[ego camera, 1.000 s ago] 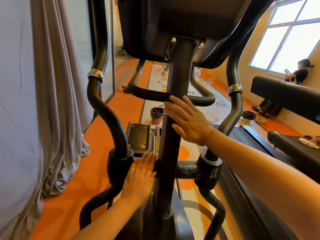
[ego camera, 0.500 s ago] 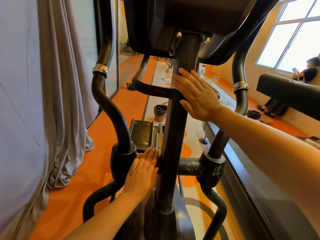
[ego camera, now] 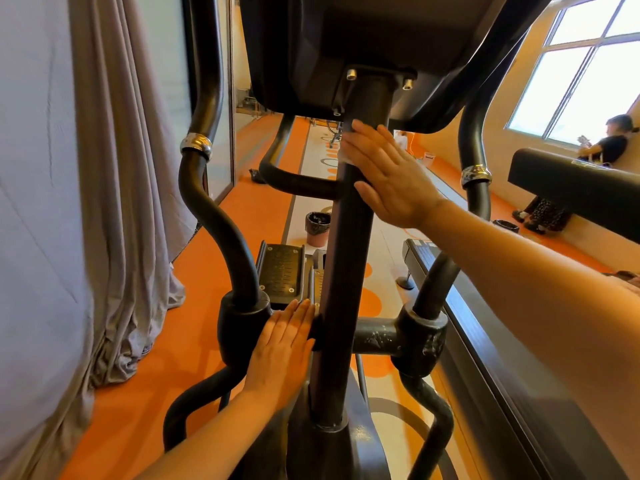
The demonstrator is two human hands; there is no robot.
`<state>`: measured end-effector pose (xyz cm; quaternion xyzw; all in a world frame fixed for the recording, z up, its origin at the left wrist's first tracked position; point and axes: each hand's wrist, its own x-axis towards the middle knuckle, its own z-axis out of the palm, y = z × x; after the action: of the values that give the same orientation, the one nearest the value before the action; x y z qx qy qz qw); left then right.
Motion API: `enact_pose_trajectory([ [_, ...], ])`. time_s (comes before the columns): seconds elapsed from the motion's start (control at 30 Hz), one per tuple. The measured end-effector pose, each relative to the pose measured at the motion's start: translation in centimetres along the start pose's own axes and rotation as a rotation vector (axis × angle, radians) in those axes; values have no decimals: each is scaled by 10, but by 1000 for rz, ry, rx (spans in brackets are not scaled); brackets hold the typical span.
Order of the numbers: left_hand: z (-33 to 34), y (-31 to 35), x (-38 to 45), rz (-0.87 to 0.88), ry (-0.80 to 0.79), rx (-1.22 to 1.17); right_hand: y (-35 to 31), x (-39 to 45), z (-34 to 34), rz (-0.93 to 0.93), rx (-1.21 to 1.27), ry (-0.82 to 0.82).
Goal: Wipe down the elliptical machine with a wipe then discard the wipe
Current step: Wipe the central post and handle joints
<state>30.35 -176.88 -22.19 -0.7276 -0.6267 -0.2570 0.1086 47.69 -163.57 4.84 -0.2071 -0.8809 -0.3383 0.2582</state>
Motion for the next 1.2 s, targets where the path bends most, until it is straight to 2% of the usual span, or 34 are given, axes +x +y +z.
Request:
enact_pose_trajectory([
  [0.1,0,-1,0,25,10,9,-17,-7,8,12,48,-5],
  [0.23,-2,0,0,25,12,3,-7,-7,5,-44,-29,-15],
  [0.4,-2,-1,-1,3,2,-36,10,5,-2,71,5,35],
  [0.63,0,-3,0,11,-19,-32,-14,-7,6,157,179,61],
  [0.8,7,-3,-1,22,49,-13,9,3,-15,56,73,-47],
  [0.97,13,-6,-2,86,92,83,12,18,-14,144,158,29],
  [1.07,11,-5,-1,55,62,77,0,14,-5,184,227,86],
  [1.2,5,-4,0,29,4,24,-8,-5,3,123,203,48],
])
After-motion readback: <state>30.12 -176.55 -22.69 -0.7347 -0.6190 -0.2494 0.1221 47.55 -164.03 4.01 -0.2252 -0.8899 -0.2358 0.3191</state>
